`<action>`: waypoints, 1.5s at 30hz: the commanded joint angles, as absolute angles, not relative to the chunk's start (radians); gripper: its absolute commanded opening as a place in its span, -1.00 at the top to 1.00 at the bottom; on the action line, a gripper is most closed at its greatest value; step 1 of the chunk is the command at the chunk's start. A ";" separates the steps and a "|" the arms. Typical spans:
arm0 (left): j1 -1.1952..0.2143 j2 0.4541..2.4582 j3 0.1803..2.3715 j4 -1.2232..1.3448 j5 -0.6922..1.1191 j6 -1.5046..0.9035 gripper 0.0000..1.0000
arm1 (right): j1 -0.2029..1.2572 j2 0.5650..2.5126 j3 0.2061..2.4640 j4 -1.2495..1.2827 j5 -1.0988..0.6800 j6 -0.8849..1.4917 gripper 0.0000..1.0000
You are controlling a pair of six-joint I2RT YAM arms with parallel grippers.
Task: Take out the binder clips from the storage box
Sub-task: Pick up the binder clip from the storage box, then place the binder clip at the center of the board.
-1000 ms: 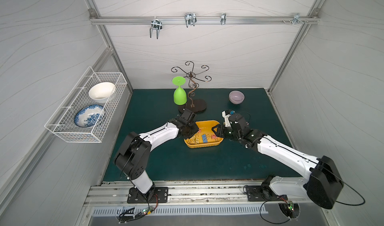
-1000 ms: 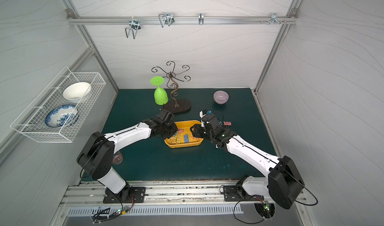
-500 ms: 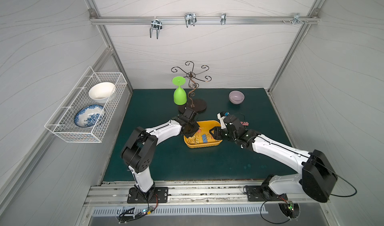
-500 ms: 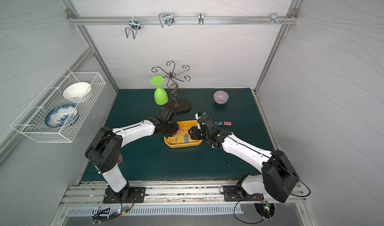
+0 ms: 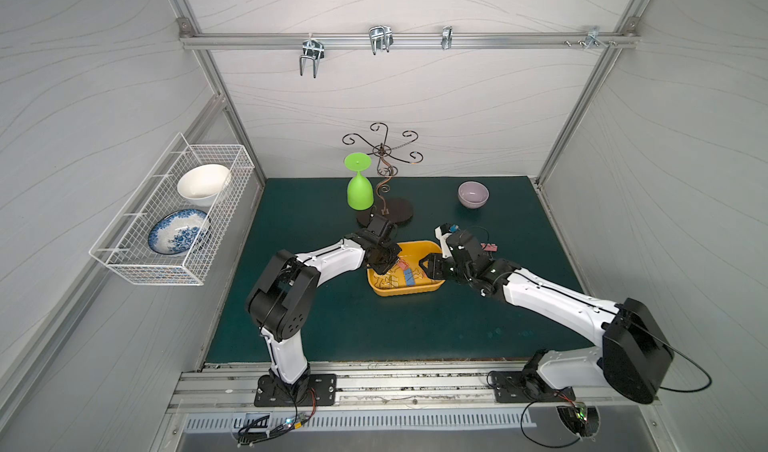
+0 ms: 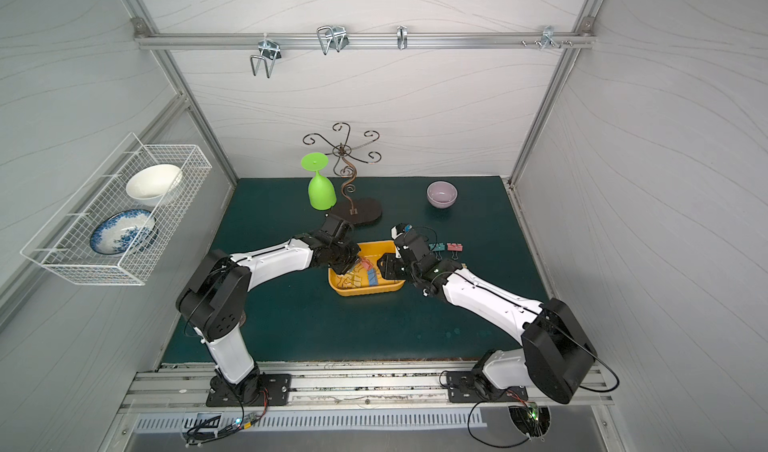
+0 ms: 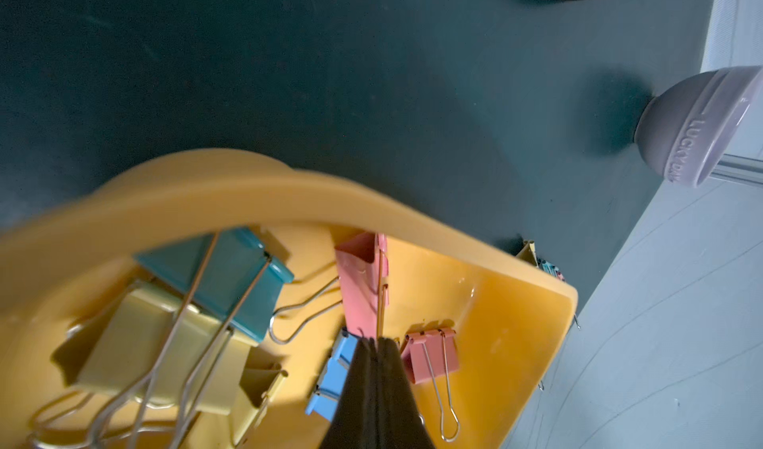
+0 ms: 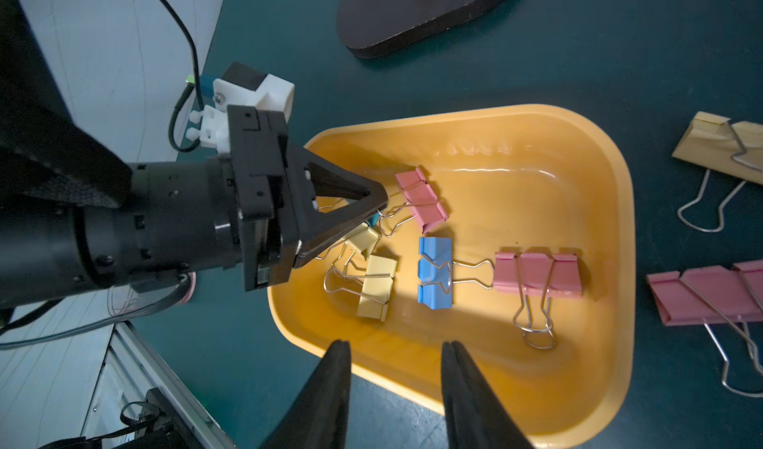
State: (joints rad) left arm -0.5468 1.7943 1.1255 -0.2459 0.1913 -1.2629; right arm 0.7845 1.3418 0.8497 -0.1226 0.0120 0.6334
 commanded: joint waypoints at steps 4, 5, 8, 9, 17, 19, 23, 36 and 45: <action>-0.541 1.784 1.137 -0.168 0.246 -1.287 1.00 | 0.789 1.334 0.845 -0.147 0.033 0.644 0.20; -0.541 1.779 1.138 -0.167 0.245 -1.284 1.00 | 0.789 1.333 0.845 -0.148 0.034 0.645 0.20; -0.542 1.759 1.134 -0.151 0.240 -1.267 1.00 | 0.789 1.328 0.843 -0.152 0.039 0.648 0.19; -0.541 1.752 1.127 -0.140 0.245 -1.266 1.00 | 0.789 1.327 0.844 -0.159 0.045 0.653 0.16; -0.541 1.672 1.120 -0.137 0.238 -1.233 1.00 | 0.788 1.294 0.825 -0.140 0.057 0.650 -0.03; -0.541 1.648 1.113 -0.140 0.236 -1.233 1.00 | 0.789 1.298 0.831 -0.145 0.042 0.646 -0.05; -0.539 1.588 1.083 -0.141 0.227 -1.239 1.00 | 0.775 1.348 0.889 -0.240 0.015 0.700 -0.13; -0.402 1.301 0.931 -0.225 0.124 -1.225 1.00 | 0.807 1.392 0.939 -0.198 -0.070 0.670 -0.49; -0.180 1.186 0.828 -0.292 0.157 -1.223 1.00 | 0.871 1.486 1.034 -0.213 -0.089 0.643 -0.58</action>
